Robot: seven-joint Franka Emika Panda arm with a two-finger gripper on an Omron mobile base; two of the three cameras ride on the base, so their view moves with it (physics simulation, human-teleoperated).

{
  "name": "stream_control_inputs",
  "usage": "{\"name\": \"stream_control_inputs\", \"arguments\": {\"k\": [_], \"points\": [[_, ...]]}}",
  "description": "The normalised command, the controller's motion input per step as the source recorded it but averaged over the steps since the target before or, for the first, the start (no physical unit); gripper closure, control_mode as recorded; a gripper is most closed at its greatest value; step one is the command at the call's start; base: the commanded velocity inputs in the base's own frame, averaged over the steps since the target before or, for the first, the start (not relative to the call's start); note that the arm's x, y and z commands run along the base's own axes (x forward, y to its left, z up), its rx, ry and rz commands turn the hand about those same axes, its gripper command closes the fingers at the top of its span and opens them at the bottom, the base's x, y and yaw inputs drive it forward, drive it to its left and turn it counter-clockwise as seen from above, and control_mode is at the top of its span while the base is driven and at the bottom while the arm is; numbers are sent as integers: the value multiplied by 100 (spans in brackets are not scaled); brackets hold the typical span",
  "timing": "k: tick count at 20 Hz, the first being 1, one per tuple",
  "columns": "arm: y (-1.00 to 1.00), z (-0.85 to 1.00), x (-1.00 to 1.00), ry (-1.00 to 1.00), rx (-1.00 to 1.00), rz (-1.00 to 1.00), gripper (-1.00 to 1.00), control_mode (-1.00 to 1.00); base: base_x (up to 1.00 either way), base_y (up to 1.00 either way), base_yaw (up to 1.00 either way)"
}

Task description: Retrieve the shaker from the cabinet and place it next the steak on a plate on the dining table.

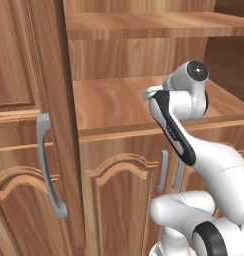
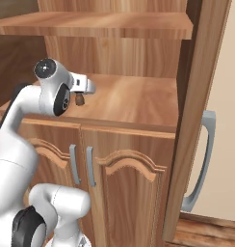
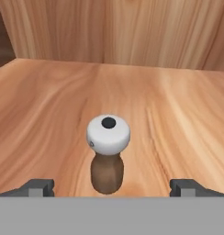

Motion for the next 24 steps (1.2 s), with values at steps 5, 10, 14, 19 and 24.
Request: {"name": "stream_control_inputs", "arguments": {"k": [5,10,14,19,24], "points": [[0,-8,14,0,0,0,-100,-100,0,0,0],[0,-11,15,0,0,0,-100,-100,0,0,0],[0,-7,19,0,0,0,-100,-100,0,0,0],[0,-7,16,0,0,0,-100,-100,0,0,0],[0,-13,7,0,0,0,-100,-100,0,0,0]]}}
